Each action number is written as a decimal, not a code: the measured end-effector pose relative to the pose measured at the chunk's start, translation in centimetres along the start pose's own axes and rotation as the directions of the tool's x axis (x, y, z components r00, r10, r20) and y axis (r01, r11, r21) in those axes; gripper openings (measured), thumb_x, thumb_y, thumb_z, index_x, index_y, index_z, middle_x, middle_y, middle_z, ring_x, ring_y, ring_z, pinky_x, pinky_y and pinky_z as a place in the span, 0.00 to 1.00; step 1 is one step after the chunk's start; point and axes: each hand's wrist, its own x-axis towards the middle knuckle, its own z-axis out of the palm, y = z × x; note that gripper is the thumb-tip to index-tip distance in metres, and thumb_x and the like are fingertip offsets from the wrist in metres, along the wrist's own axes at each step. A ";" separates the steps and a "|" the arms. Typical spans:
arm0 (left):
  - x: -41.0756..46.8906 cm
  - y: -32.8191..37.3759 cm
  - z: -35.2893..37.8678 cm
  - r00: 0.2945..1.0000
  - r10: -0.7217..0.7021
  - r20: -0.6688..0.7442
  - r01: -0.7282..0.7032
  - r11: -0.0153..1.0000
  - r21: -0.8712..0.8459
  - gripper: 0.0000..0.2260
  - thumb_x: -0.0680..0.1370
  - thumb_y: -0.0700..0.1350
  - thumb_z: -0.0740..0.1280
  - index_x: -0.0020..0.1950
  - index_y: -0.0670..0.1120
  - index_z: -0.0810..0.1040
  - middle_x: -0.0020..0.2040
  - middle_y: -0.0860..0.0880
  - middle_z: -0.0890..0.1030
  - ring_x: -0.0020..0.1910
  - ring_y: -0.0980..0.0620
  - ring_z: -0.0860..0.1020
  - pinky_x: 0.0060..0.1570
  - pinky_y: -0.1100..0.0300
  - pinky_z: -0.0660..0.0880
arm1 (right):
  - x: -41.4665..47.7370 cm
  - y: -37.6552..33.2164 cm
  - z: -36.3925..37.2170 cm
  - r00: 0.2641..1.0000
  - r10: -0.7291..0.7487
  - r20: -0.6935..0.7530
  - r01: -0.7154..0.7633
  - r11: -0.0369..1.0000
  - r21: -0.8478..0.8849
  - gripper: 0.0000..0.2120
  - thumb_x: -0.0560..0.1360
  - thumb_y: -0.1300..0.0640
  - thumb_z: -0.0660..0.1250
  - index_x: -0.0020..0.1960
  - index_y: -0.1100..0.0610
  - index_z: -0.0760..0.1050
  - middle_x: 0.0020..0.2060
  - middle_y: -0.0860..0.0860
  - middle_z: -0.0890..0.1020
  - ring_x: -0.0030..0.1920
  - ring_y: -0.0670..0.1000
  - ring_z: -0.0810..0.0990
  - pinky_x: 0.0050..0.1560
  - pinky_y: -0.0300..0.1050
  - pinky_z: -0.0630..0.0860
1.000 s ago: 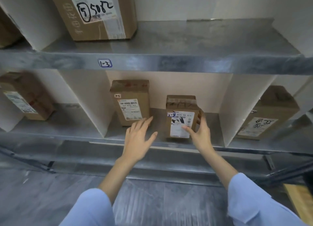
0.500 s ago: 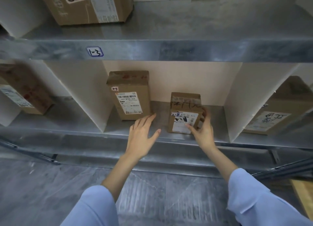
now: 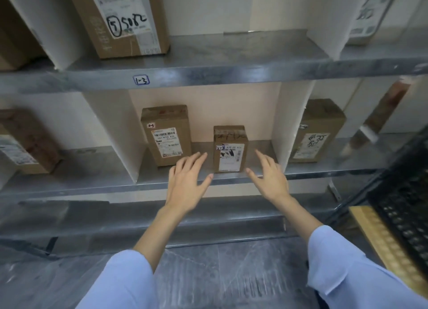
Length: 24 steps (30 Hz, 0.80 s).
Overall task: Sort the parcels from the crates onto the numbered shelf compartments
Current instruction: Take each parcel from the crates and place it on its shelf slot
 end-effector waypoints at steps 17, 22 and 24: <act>-6.2 12.3 -4.7 0.955 0.293 0.049 -0.293 0.956 0.000 0.28 0.80 0.63 0.55 0.79 0.57 0.56 0.79 0.53 0.59 0.76 0.48 0.56 0.72 0.49 0.55 | -16.0 1.4 -11.9 0.967 0.104 -0.232 -0.179 0.925 -0.334 0.35 0.79 0.32 0.51 0.81 0.46 0.49 0.79 0.50 0.59 0.75 0.56 0.61 0.71 0.55 0.64; -5.9 19.1 -3.5 0.899 0.434 0.052 -0.430 0.900 -0.072 0.29 0.80 0.63 0.55 0.79 0.57 0.56 0.79 0.53 0.59 0.76 0.48 0.56 0.72 0.48 0.54 | -19.0 5.5 -16.7 0.928 0.197 -0.317 -0.302 0.896 -0.327 0.35 0.79 0.33 0.51 0.81 0.47 0.48 0.79 0.51 0.59 0.75 0.57 0.62 0.71 0.55 0.65; -5.4 21.9 -2.6 0.873 0.483 0.063 -0.477 0.874 -0.087 0.29 0.80 0.64 0.54 0.80 0.57 0.55 0.79 0.53 0.58 0.76 0.48 0.56 0.73 0.47 0.54 | -19.9 7.5 -18.4 0.903 0.223 -0.367 -0.346 0.884 -0.315 0.34 0.80 0.35 0.52 0.81 0.48 0.49 0.78 0.51 0.60 0.75 0.57 0.62 0.71 0.55 0.64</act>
